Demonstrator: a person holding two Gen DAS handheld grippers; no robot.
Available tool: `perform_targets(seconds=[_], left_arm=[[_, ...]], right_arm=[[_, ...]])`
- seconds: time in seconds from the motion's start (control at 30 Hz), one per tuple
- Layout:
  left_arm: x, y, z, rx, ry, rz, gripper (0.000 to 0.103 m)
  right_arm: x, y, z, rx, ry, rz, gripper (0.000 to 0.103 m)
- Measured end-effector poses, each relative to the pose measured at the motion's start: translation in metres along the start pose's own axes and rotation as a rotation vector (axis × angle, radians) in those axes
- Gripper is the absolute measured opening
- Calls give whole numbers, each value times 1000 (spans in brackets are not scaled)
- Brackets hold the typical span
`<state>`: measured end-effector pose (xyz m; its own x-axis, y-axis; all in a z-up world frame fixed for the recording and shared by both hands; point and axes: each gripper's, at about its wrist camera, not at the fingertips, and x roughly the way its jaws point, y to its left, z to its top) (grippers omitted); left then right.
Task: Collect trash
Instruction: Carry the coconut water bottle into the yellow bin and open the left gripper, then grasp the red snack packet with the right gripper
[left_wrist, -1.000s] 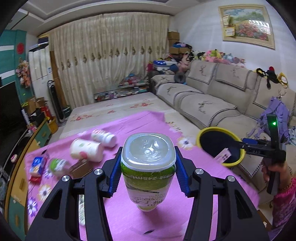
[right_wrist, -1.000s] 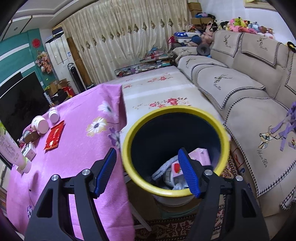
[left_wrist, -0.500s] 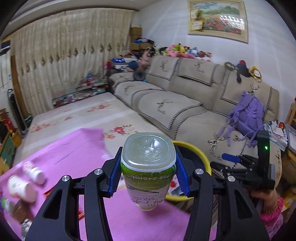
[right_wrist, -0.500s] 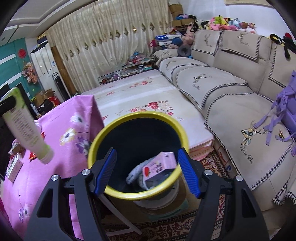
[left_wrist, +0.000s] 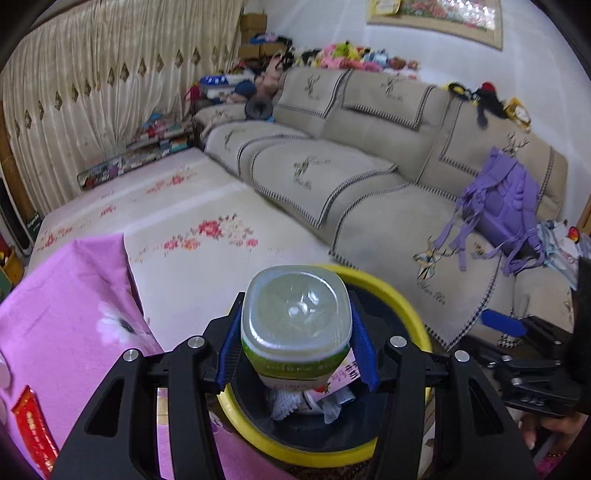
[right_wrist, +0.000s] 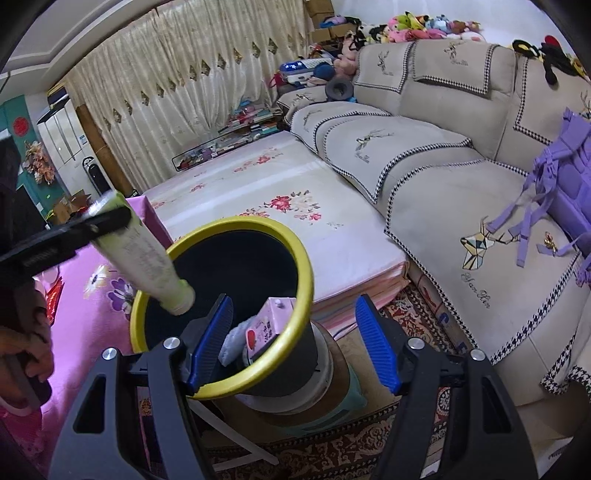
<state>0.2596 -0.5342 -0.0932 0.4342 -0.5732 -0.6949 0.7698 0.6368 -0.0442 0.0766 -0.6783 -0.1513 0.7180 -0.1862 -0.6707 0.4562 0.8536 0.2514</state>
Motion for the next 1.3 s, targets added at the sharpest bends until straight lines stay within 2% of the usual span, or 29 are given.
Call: perform_targets(seconds=[0.07, 0.13, 0.2, 0.3, 0.43, 0.57, 0.7, 0.8, 0.83, 0.93, 1.1, 1.17, 1.3], left_arm=[[8, 1, -3, -6, 3, 20, 55], [4, 4, -4, -14, -4, 33, 62], [-8, 7, -7, -19, -20, 47, 64], [-37, 15, -15, -30, -52, 59, 65], [-87, 35, -35, -67, -99, 78, 74], [-145, 64, -67, -114, -148, 146, 82], [-201, 98, -105, -168, -188, 254, 91], [-243, 127, -141, -203, -210, 366, 93], [-260, 141, -158, -218, -221, 424, 96], [-291, 172, -193, -255, -232, 534, 98], [-328, 231, -246, -361, -245, 678, 98], [-340, 256, -266, -396, -255, 763, 98], [-349, 286, -291, -461, -252, 810, 98]], right_arm=[[2, -2, -1, 6, 6, 0, 66], [4, -4, -2, 8, 9, 2, 66], [3, -3, -4, 9, 9, 5, 66], [1, 1, -6, 8, 9, 13, 66], [2, 12, -9, -8, 21, 29, 66], [1, 33, -13, -40, 30, 48, 66], [0, 61, -15, -84, 33, 68, 66], [-2, 88, -15, -127, 38, 89, 66], [-2, 99, -15, -141, 40, 100, 66], [-1, 136, -16, -192, 52, 148, 66], [3, 213, -18, -301, 93, 247, 67], [5, 245, -20, -345, 107, 280, 67], [14, 307, -21, -431, 126, 334, 67]])
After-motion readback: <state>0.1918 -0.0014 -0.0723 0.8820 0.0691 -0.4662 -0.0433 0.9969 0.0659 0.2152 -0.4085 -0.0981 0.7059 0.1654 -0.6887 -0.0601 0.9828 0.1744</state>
